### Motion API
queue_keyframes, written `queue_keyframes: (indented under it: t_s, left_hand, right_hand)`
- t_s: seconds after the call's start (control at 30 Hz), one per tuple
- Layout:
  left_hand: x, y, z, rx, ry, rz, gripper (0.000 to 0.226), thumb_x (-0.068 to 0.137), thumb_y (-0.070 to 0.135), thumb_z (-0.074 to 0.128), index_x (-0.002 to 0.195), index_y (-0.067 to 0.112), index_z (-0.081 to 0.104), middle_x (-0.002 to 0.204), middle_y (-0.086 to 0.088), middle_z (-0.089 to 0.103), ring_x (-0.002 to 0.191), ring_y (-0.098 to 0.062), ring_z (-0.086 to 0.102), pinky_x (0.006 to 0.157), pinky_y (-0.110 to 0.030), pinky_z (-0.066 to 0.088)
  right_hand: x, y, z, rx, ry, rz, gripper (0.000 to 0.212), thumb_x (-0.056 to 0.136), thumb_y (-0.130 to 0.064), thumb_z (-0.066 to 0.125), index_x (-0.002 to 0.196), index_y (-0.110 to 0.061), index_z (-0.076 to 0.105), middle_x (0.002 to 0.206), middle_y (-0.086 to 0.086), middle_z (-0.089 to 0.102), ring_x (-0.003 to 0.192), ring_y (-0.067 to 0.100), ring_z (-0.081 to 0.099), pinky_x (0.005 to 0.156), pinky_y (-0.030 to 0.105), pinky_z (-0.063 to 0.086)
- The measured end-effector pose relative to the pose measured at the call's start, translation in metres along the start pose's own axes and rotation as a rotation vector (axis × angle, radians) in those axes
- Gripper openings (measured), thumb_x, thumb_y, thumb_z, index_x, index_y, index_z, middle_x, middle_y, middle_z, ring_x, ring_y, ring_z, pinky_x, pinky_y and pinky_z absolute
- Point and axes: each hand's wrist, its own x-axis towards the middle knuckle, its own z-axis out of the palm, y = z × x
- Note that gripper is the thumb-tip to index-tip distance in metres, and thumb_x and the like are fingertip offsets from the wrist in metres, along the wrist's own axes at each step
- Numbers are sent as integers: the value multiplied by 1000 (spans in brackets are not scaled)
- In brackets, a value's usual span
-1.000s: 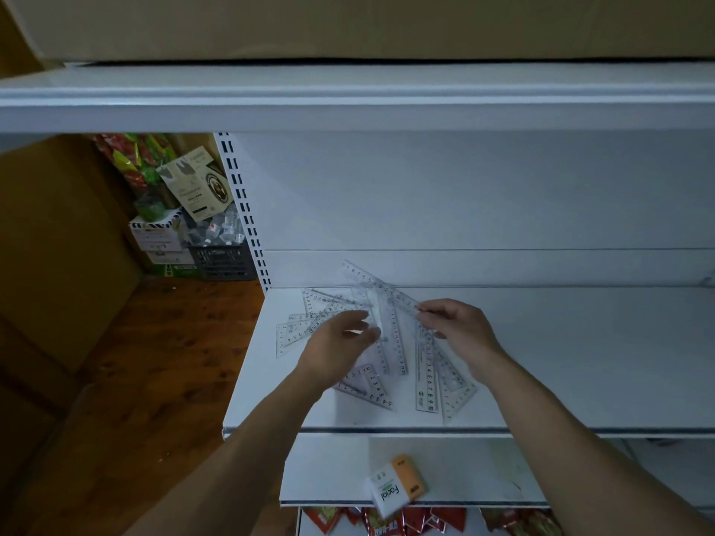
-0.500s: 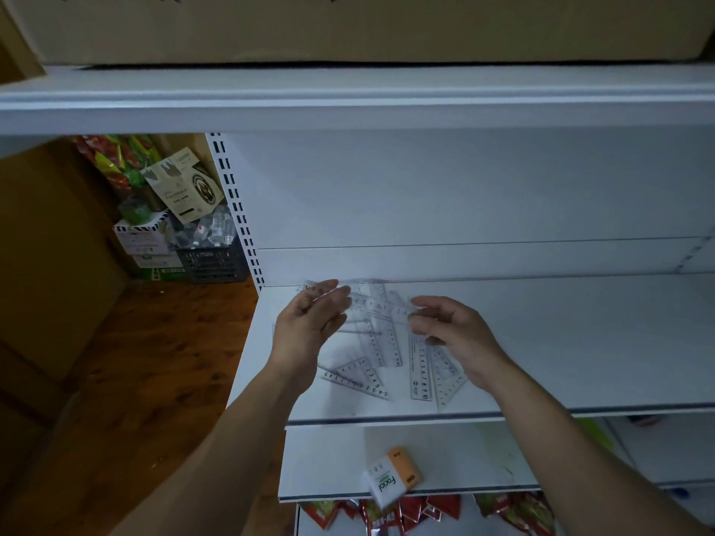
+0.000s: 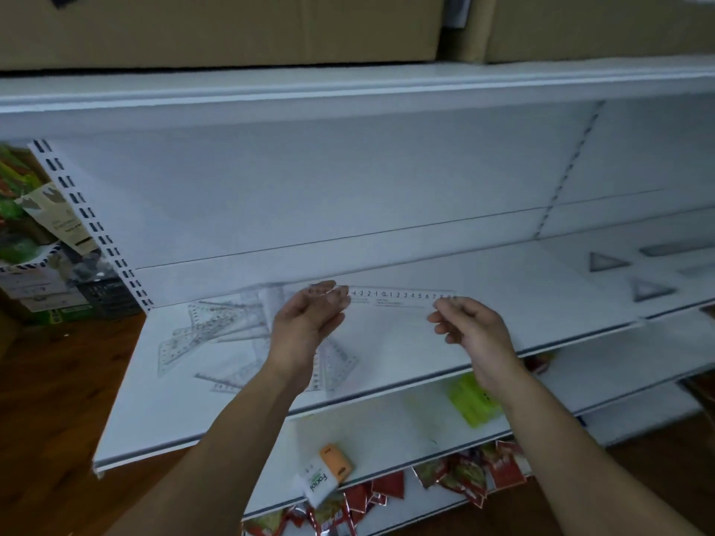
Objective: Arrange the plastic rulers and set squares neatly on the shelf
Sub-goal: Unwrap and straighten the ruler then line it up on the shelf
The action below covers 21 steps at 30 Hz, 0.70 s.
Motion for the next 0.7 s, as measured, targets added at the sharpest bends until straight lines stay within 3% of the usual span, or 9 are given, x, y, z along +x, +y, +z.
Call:
queue_keyframes:
  t_s: [0.17, 0.4, 0.6, 0.7]
  left_hand:
    - [-13, -46, 99, 115, -9, 31, 8, 84, 7, 69, 90, 12, 69, 83, -5, 72, 83, -15, 68, 76, -24, 54]
    - [-44, -130, 248, 161, -108, -8, 9, 83, 2, 69, 92, 4, 69, 84, -11, 70, 80, -17, 67, 77, -26, 55]
    - [-71, -178, 356, 177, -251, -38, 6, 85, -2, 65, 86, 4, 67, 75, -11, 68, 69, -20, 62, 65, -27, 52]
    - [-75, -191, 394, 191, -351, -43, 4, 88, -2, 60, 88, -3, 65, 62, -15, 59, 48, -18, 52, 45, -23, 43]
  right_hand:
    - [-10, -6, -103, -28, 152, -17, 14, 90, -16, 62, 79, -10, 67, 69, -1, 70, 57, 5, 57, 54, 18, 44]
    - [-34, -11, -272, -34, 331, -25, 12, 91, -14, 62, 81, -10, 67, 66, 0, 68, 55, 5, 58, 53, 18, 46]
    - [-50, -14, -388, -115, 473, -14, 12, 92, -19, 62, 87, -11, 69, 74, 3, 69, 59, 4, 58, 57, 17, 46]
    - [-52, -16, -426, -87, 525, 6, 10, 91, -18, 62, 93, -12, 70, 77, 5, 69, 60, 4, 58, 55, 14, 47]
